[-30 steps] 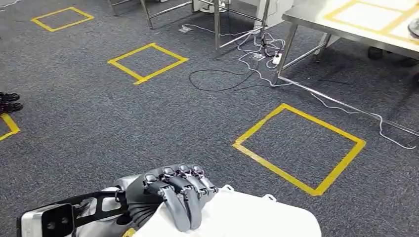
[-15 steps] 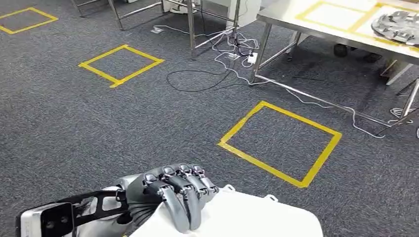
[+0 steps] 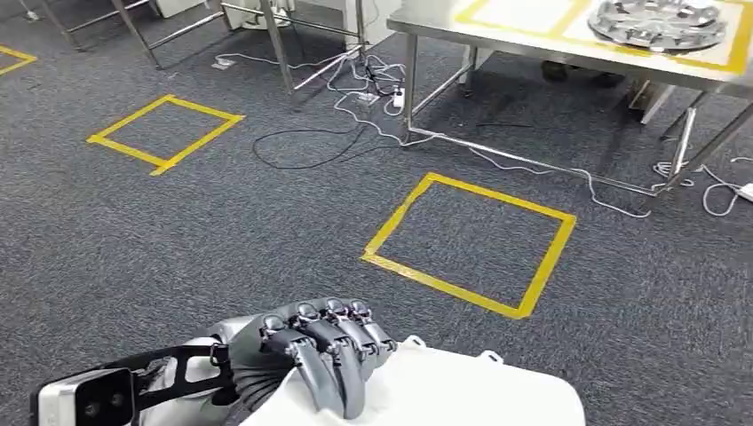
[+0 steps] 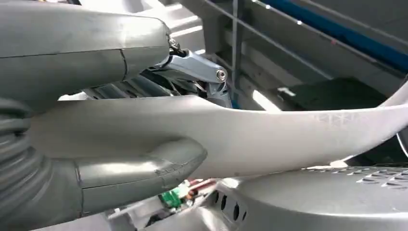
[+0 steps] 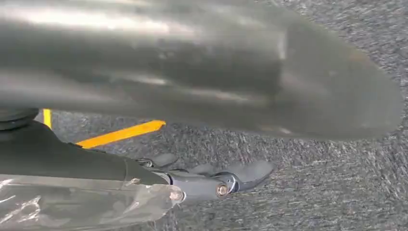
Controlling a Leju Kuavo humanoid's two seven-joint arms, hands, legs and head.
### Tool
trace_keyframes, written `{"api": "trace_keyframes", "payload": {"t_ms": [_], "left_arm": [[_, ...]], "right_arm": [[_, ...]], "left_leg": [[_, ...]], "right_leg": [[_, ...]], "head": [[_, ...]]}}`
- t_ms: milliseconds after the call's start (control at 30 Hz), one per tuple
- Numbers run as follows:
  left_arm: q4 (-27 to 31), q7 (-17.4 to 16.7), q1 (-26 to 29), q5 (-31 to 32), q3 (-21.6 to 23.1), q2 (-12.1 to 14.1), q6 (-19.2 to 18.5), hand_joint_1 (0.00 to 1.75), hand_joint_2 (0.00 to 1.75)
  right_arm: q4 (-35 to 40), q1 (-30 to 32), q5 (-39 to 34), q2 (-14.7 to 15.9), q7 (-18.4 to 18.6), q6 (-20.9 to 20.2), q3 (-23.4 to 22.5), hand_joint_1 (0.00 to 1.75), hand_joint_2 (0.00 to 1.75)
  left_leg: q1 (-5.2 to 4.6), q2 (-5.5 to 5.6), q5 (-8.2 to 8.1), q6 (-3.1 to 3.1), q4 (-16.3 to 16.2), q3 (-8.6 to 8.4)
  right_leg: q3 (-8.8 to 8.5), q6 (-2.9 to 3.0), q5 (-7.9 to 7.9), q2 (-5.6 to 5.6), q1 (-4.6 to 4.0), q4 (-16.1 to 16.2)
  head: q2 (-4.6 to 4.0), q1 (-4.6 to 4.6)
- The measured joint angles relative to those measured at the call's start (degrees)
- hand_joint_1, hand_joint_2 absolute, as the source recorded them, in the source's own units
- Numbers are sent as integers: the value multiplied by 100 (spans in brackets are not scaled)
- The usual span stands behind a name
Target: Take the parts from the cabinet and place them on the table.
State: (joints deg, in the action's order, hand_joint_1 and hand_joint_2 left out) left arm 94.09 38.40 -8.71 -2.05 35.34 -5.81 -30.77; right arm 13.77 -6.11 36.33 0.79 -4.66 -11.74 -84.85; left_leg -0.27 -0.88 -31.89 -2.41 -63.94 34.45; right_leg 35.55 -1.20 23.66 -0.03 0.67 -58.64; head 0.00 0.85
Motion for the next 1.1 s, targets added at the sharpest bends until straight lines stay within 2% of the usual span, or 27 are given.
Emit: {"api": "trace_keyframes", "payload": {"t_ms": [67, 100, 133, 167, 200, 233, 267, 300, 400, 433, 467, 500, 533, 567, 600, 633, 667, 700, 733, 767, 800, 900, 933, 967, 1000, 1067, 1100], "left_arm": [[4, 2, 6, 4, 9, 26, 0, 175, 175], [4, 0, 7, 9, 15, 37, 0, 175, 175], [7, 0, 5, 15, 24, 48, 2, 175, 175], [9, 0, 6, 17, 33, 52, 2, 175, 175], [15, 0, 5, 17, 35, 61, 9, 175, 175], [22, -2, 0, 22, 37, 68, 11, 175, 175], [22, -4, -2, 22, 37, 72, 11, 175, 175], [26, -4, -1, 22, 39, 72, 11, 175, 175], [33, -11, -11, 22, 48, 70, 15, 175, 175], [37, -11, -18, 22, 52, 61, 15, 175, 175], [42, -13, -20, 22, 57, 55, 15, 175, 175], [50, -13, -19, 22, 61, 55, 17, 175, 175], [50, -13, -18, 22, 63, 59, 17, 175, 175], [50, -13, -18, 22, 66, 59, 17, 175, 175], [50, -13, -18, 22, 68, 63, 17, 175, 175], [50, -13, -18, 22, 74, 66, 17, 175, 175], [50, -13, -18, 22, 81, 68, 20, 175, 175], [50, -15, -19, 20, 83, 68, 22, 175, 175], [50, -20, -20, 4, 87, 68, 28, 175, 175], [50, -31, -18, -9, 87, 68, 39, 175, 175], [52, -41, -20, -20, 89, 72, 57, 175, 175], [52, -55, -22, -37, 96, 70, 63, 175, 175], [57, -55, -25, -44, 96, 68, 63, 175, 175], [57, -55, -27, -57, 96, 70, 63, 175, 175], [59, -57, -29, -68, 96, 74, 61, 175, 175], [57, -55, -23, -81, 96, 92, 52, 175, 175], [57, -57, -23, -94, 96, 101, 48, 175, 175]], "right_arm": [[0, 1, 0, -15, 2, -2, 2, 0, 0], [0, 7, 0, -22, 11, -4, 2, 0, 0], [-2, 12, -4, -33, 11, -4, 2, 0, 0], [-2, 11, -7, -37, 11, -4, 2, 0, 0], [-2, 8, -9, -46, 11, -4, 4, 0, 0], [-2, 3, -9, -52, 11, -4, 9, 0, 0], [-2, -2, -9, -52, 11, -4, 11, 0, 0], [-2, -7, -11, -52, 9, -4, 18, 0, 0], [-2, 61, -11, -57, 9, -4, 28, 0, 0], [-4, 70, -11, -61, 9, -7, 28, 0, 0], [-7, 57, -11, -66, 9, -7, 33, 0, 0], [-7, 30, -11, -66, 9, -7, 41, 0, 0], [-7, 12, -11, -66, 9, -7, 46, 0, 0], [-11, 11, -11, -70, 9, -13, 52, 0, 0], [-15, 18, -11, -79, 9, -13, 55, 0, 0], [-18, 30, -11, -79, 11, -13, 55, 0, 0], [-17, 35, -11, -79, 9, -13, 55, 0, 0], [-17, 31, -15, -76, 9, -15, 55, 0, 0], [-18, 24, -20, -76, 7, -15, 55, 0, 0], [-17, 12, -33, -79, 7, -15, 57, 0, 0], [-20, -8, -41, -81, 7, -15, 59, 0, 0], [-20, 26, -53, -81, 13, -20, 66, 0, 0], [-20, 29, -46, -79, 22, -22, 72, 0, 0], [-22, 26, -28, -79, 28, -42, 83, 0, 0], [-22, 14, -11, -79, 46, -61, 92, 0, 0], [-22, 12, 33, -76, 118, -138, 116, 0, 0], [-24, 18, 37, -74, 158, -151, 133, 0, 0]], "left_leg": [[0, 31, -341, -14, -885, 457], [1, 34, -330, -19, -1065, 577], [6, 36, -173, -20, -959, 551], [15, 41, 62, -20, -664, 423], [33, 82, 321, -24, -222, 212], [70, 242, 542, -40, 278, -40], [101, 461, 567, -54, 581, -168], [105, 460, 523, 12, 633, -195], [64, 351, 548, 141, 647, -197], [88, 274, 571, 188, 674, -203], [83, 239, 565, 226, 674, -207], [70, 175, 561, 252, 674, -207], [55, 113, 556, 264, 673, -207], [45, 54, 551, 270, 673, -206], [38, -1, 546, 277, 673, -209], [35, -47, 539, 279, 672, -215], [34, -93, 530, 271, 671, -225], [34, -141, 518, 256, 671, -246], [34, -183, 498, 229, 671, -274], [16, -219, 479, 200, 670, -290], [-23, -248, 458, 164, 644, -285], [-5, -357, 471, 87, 689, -305], [7, -344, 425, 40, 679, -302], [18, -178, 327, 20, 563, -267], [18, -67, 134, 11, 249, -121], [23, 23, -281, -5, -739, 386], [22, 32, -344, -12, -1044, 571]], "right_leg": [[10, 8, -2, 117, -1, 0], [10, 7, -2, 180, 2, -1], [7, 3, -5, 244, 9, -1], [4, -6, -10, 309, 19, -2], [1, -24, -17, 376, 33, -4], [1, -62, -22, 444, 50, -7], [32, -107, -16, 498, 17, -44], [71, -134, -20, 554, 26, -60], [116, -246, -68, 655, 77, 21], [120, -252, -46, 581, 76, -27], [208, -261, 100, 330, 39, -231], [398, -277, 334, 190, 39, -630], [630, -288, 569, 123, 40, -1132], [823, -292, 735, 93, 40, -1553], [933, -293, 790, 73, 40, -1799], [898, -287, 716, 65, 40, -1753], [730, -278, 534, 56, 39, -1453], [450, -263, 298, 26, 39, -955], [134, -250, 85, -96, 35, -405], [-27, -249, 110, -342, -1, -90], [-51, -190, 84, -261, -21, -60], [4, -116, 80, -121, -51, -71], [-27, -65, 51, -68, -12, -23], [-34, -40, 46, -23, -3, -15], [-31, -13, 46, -6, 0, -15], [-31, 15, 53, 70, -1, -15], [-31, 16, 54, 100, -2, -15]], "head": [[0, 2], [0, 4], [0, 4], [0, 4], [0, 4], [0, 2], [0, -4], [2, 7], [0, -11], [0, -11], [0, 31], [0, 33], [0, 28], [0, 33], [0, 31], [0, 31], [0, 33], [0, 31], [0, 35], [0, 35], [0, 17], [0, 26], [0, 17], [0, 22], [0, 11], [0, 7], [0, 4]]}}
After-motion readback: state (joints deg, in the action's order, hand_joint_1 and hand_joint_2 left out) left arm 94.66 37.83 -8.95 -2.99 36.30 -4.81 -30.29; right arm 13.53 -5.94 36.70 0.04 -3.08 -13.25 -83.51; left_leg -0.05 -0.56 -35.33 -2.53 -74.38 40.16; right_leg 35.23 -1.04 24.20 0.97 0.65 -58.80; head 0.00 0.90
